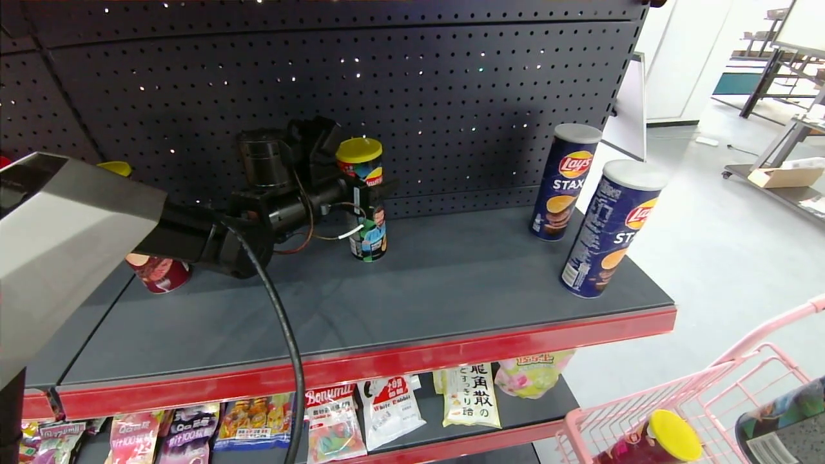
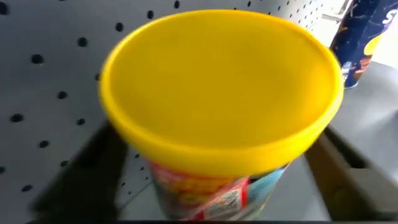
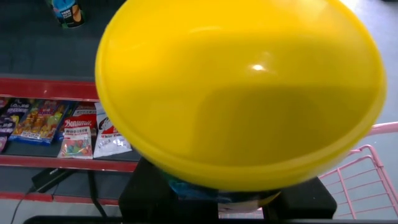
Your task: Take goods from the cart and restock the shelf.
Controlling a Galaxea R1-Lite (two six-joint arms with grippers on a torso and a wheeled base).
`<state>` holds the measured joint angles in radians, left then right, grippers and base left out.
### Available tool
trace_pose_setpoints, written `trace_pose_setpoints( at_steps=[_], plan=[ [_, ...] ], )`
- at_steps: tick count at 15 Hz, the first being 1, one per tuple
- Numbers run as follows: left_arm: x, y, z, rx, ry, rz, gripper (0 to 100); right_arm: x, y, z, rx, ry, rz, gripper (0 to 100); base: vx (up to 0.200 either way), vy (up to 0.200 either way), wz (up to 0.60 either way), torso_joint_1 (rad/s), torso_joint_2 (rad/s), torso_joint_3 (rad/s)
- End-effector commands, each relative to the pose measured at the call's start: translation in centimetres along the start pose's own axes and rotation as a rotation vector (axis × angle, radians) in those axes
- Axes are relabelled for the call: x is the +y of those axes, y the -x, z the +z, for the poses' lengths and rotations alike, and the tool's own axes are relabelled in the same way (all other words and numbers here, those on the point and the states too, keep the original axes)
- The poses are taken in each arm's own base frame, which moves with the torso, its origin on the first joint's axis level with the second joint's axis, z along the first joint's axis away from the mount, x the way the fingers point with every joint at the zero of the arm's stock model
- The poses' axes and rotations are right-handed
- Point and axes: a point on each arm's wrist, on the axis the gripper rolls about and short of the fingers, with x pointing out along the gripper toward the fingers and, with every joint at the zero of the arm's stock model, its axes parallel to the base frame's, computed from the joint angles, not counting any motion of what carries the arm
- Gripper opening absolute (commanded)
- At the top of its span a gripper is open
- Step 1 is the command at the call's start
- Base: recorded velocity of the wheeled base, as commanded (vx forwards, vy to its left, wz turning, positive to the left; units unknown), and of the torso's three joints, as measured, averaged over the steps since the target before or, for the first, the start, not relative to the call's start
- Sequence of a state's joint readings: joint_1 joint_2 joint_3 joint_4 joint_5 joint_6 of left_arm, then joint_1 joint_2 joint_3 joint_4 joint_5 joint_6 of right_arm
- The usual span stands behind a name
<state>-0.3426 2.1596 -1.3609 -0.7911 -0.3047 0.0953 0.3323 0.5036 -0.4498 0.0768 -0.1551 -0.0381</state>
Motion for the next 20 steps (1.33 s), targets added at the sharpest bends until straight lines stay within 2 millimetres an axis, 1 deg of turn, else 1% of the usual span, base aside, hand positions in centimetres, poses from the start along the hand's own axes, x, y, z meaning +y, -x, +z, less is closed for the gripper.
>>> trace_pose_setpoints(
  at_steps=[1,6,7,8,9,10,11,14,17,19,20],
  plan=[
    [-0.2,-0.1,0.0,-0.002,0.003,-0.005,0,0.0,0.0,0.0,0.001,0.001,0.001,0,0.000,0.000,0.00,0.000,0.00,0.000],
    [-0.2,0.2,0.0,-0.002,0.006,-0.054,0,0.0,-0.1,0.0,0.004,0.001,0.001,0,0.000,0.000,0.00,0.000,0.00,0.000],
    [-0.2,0.3,0.1,-0.010,0.004,-0.090,0,0.0,-0.1,0.0,0.006,0.001,0.001,0,0.000,0.000,0.00,0.000,0.00,0.000],
    [-0.2,0.8,0.7,-0.031,-0.002,-0.144,0,0.0,-0.2,0.0,0.009,0.002,0.001,0,0.000,0.000,0.00,0.000,0.00,0.000],
    [-0.3,1.7,1.3,-0.038,-0.003,-0.206,0,0.0,-0.2,0.0,0.012,0.002,0.001,0,0.000,0.000,0.00,0.000,0.00,0.000],
    [0.0,3.1,1.8,-0.039,-0.007,-0.264,0,0.0,-0.3,0.0,0.013,0.002,0.001,0,0.000,0.000,0.00,0.000,0.00,0.000],
    [-0.3,4.0,2.0,-0.038,-0.007,-0.308,0,0.0,-0.3,0.0,0.013,0.002,0.001,0,0.000,0.000,0.00,0.000,0.00,0.000],
    [-1.7,8.5,2.8,-0.025,0.008,-0.459,0,0.1,-0.5,0.1,0.024,0.004,0.003,0,0.000,0.000,0.00,0.000,0.00,0.000],
    [-2.5,10.3,1.6,0.006,-0.036,-0.476,0,0.1,-0.7,0.2,0.030,0.005,0.003,0,0.000,0.000,0.00,0.000,0.00,0.000],
    [-3.2,12.0,0.2,0.054,-0.020,-0.493,0,0.1,-0.7,0.3,0.028,0.005,0.003,0,0.000,0.000,0.00,0.000,0.00,0.000],
    [-3.2,12.2,0.1,0.059,-0.018,-0.493,0,0.1,-0.7,0.3,0.028,0.005,0.003,0,0.000,0.000,0.00,0.000,0.00,0.000]
  ],
)
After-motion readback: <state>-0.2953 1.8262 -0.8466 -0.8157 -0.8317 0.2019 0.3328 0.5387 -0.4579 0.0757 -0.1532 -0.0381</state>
